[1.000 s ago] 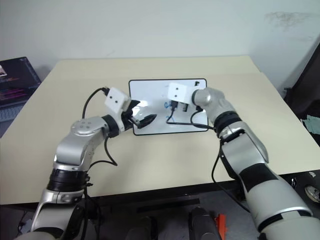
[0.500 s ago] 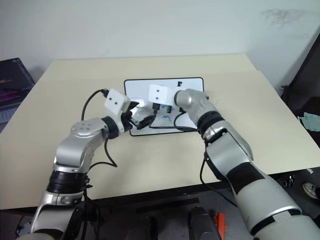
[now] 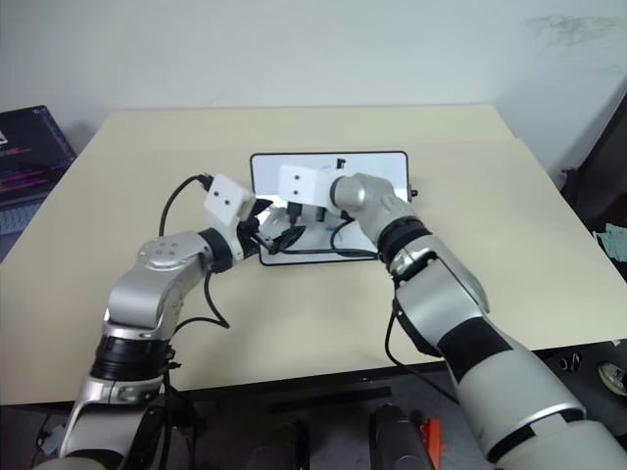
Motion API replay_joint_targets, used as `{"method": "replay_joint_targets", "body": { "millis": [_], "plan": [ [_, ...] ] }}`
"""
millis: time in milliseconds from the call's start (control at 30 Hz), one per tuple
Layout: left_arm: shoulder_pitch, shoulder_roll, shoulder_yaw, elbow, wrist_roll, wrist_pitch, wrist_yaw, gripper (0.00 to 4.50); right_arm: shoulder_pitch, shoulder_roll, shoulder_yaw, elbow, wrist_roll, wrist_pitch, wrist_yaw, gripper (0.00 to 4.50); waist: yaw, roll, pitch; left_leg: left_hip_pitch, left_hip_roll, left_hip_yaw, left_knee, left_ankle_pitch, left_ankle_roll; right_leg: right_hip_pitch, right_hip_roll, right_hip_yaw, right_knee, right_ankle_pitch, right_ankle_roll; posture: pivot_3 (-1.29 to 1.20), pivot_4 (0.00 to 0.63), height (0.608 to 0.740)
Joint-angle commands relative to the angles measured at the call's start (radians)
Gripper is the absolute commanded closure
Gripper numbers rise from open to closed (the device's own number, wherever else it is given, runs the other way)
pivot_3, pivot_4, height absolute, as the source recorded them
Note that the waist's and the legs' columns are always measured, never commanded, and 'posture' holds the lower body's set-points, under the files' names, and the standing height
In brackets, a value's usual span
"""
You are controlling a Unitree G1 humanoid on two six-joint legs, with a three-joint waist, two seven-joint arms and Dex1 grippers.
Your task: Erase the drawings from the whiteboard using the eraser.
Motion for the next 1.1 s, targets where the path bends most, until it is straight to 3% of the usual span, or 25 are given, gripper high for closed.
{"method": "replay_joint_targets", "body": {
  "millis": [33,800,1100],
  "plan": [
    [-0.017,0.002,0.014,-0.023,-0.006,-0.019,0.004,0.00,0.002,-0.049,0.005,0.012,-0.018,0.027,0.005,3.49,0.009,0.000,0.000,0.000,0.000,0.000,0.000,0.000,0.000,0.000,0.000,0.000,0.000,0.000,0.000,0.00,0.150,0.740],
    [-0.038,-0.001,0.001,0.005,-0.004,-0.036,-0.013,0.00,0.131,-0.322,0.091,-0.012,-0.082,-0.041,0.106,3.49,0.033,-0.001,-0.001,0.001,0.000,-0.001,0.011,-0.003,-0.005,0.010,-0.002,-0.002,-0.002,0.000,0.000,0.00,0.150,0.740],
    [-0.046,0.000,-0.002,0.017,-0.003,-0.044,-0.018,0.00,0.103,-0.319,0.068,-0.015,-0.053,-0.023,0.096,3.49,0.027,-0.001,-0.001,0.000,-0.001,-0.003,0.011,-0.004,-0.006,0.011,-0.004,-0.003,-0.016,0.000,0.000,0.00,0.150,0.740]
  ]
}}
